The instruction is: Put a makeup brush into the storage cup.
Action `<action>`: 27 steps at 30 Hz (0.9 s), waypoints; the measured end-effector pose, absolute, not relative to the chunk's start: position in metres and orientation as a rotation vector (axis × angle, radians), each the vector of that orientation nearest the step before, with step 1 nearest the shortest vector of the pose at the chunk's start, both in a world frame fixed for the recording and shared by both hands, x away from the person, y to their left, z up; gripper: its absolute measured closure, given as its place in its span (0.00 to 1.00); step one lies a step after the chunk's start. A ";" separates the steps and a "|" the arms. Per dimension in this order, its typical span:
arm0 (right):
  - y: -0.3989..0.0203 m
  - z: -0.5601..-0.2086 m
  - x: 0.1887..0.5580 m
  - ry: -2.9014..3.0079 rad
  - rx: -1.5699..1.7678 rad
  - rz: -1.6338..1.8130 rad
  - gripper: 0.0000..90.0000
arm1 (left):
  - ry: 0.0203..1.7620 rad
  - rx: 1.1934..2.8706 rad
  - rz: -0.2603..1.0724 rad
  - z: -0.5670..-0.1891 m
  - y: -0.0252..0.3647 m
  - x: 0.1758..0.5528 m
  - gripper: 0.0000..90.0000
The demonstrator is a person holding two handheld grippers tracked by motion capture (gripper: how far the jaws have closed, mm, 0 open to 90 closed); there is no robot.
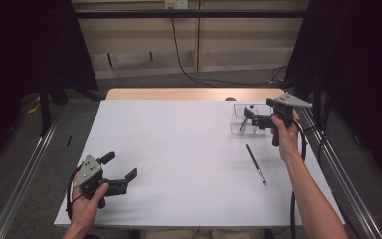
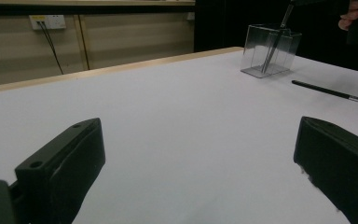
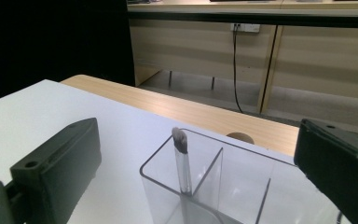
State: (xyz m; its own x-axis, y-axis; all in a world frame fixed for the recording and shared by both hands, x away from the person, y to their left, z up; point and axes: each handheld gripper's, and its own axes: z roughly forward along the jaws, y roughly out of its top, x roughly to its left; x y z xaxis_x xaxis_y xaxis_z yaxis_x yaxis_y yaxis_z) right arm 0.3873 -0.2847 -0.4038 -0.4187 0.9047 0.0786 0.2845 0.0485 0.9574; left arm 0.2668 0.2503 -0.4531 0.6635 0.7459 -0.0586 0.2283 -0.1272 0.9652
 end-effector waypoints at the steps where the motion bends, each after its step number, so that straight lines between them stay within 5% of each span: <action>1: -0.286 -0.403 0.385 1.750 1.193 1.379 0.00 | 0.803 1.681 0.538 -0.453 0.250 0.267 0.02; 27: -0.305 -0.401 0.321 1.719 1.202 1.397 0.01 | 0.814 1.643 0.561 -0.450 0.256 0.264 0.02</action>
